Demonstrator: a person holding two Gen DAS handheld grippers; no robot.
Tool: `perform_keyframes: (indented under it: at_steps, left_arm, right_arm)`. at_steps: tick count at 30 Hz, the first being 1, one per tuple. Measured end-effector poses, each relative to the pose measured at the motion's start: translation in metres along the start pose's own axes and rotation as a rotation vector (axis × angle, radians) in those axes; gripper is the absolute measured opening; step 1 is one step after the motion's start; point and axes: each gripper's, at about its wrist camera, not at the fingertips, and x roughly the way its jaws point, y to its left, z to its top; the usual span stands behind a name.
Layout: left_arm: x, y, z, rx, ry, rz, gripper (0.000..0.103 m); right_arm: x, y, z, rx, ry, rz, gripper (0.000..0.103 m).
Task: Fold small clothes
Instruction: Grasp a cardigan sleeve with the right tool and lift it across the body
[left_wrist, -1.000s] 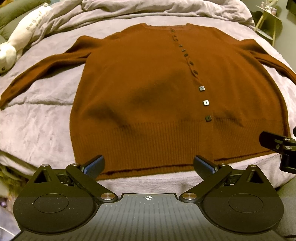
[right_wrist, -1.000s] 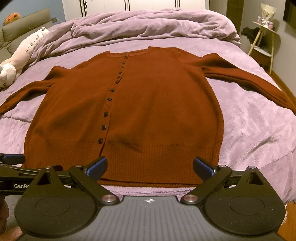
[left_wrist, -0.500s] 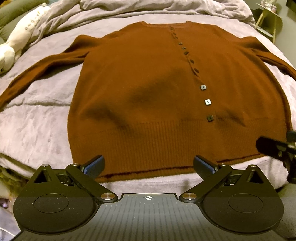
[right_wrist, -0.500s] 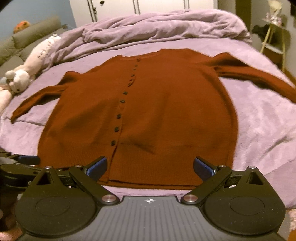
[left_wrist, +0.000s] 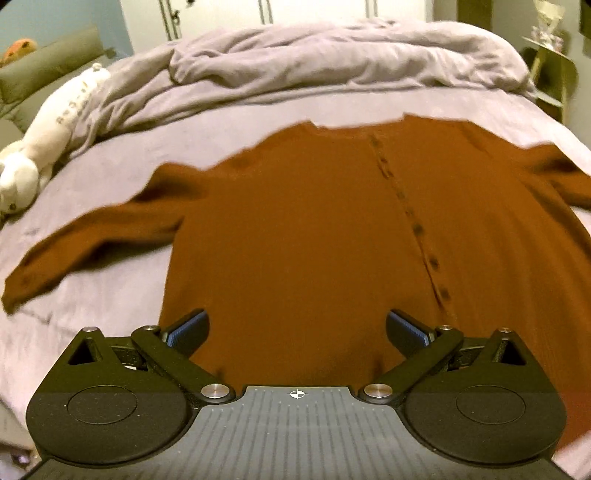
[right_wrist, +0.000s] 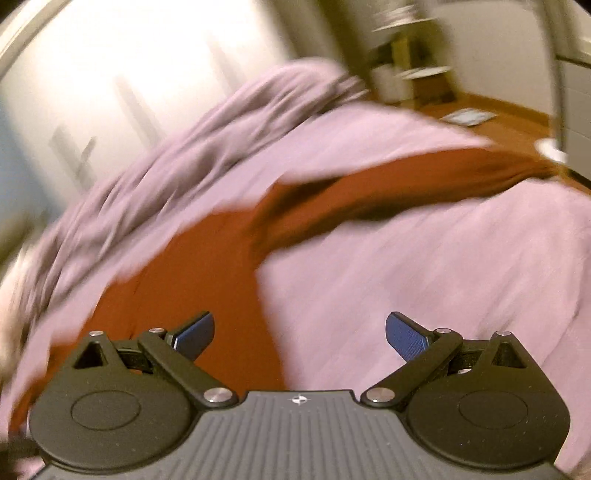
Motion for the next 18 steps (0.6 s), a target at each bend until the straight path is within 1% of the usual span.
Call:
perform_keyframes:
  at_steps: [2, 3, 4, 5, 7, 8, 9, 10, 12, 13, 15, 16, 17, 18]
  left_arm:
    - [0.017, 0.0, 0.014, -0.028, 0.006, 0.014, 0.103]
    - [0.025, 0.0, 0.02, -0.044, 0.012, 0.021, 0.103]
    - [0.033, 0.001, 0.024, -0.055, 0.018, 0.022, 0.103]
    - [0.04, 0.002, 0.028, -0.063, 0.023, 0.024, 0.103]
    - [0.055, 0.004, 0.031, -0.065, 0.038, 0.023, 0.103]
    - [0.062, 0.005, 0.031, -0.059, 0.051, 0.023, 0.103]
    - [0.07, 0.005, 0.03, -0.056, 0.066, 0.025, 0.103]
    - [0.075, 0.007, 0.029, -0.058, 0.081, 0.025, 0.103]
    - [0.084, 0.013, 0.027, -0.084, 0.1, 0.008, 0.103]
    - [0.085, 0.017, 0.025, -0.105, 0.101, -0.004, 0.103]
    - [0.087, 0.023, 0.02, -0.152, 0.096, -0.025, 0.103]
    - [0.086, 0.024, 0.018, -0.159, 0.091, -0.033, 0.103]
    - [0.086, 0.025, 0.016, -0.155, 0.084, -0.038, 0.103]
    - [0.085, 0.025, 0.016, -0.143, 0.075, -0.044, 0.103]
  right_arm:
    - [0.013, -0.029, 0.024, 0.08, -0.044, -0.065, 0.098]
    - [0.021, -0.045, 0.036, 0.143, -0.054, -0.091, 0.094]
    - [0.026, -0.062, 0.045, 0.215, -0.068, -0.096, 0.087]
    - [0.03, -0.076, 0.05, 0.274, -0.077, -0.094, 0.084]
    - [0.041, -0.104, 0.059, 0.397, -0.1, -0.108, 0.066]
    - [0.047, -0.115, 0.06, 0.441, -0.103, -0.125, 0.062]
    - [0.054, -0.126, 0.061, 0.485, -0.108, -0.141, 0.054]
    - [0.058, -0.132, 0.058, 0.511, -0.113, -0.146, 0.047]
    - [0.067, -0.144, 0.057, 0.566, -0.127, -0.147, 0.042]
    - [0.07, -0.148, 0.059, 0.578, -0.137, -0.143, 0.041]
    - [0.077, -0.149, 0.066, 0.561, -0.153, -0.161, 0.04]
    - [0.08, -0.149, 0.068, 0.546, -0.16, -0.171, 0.038]
    - [0.084, -0.148, 0.07, 0.529, -0.162, -0.193, 0.034]
    - [0.087, -0.148, 0.074, 0.518, -0.161, -0.206, 0.026]
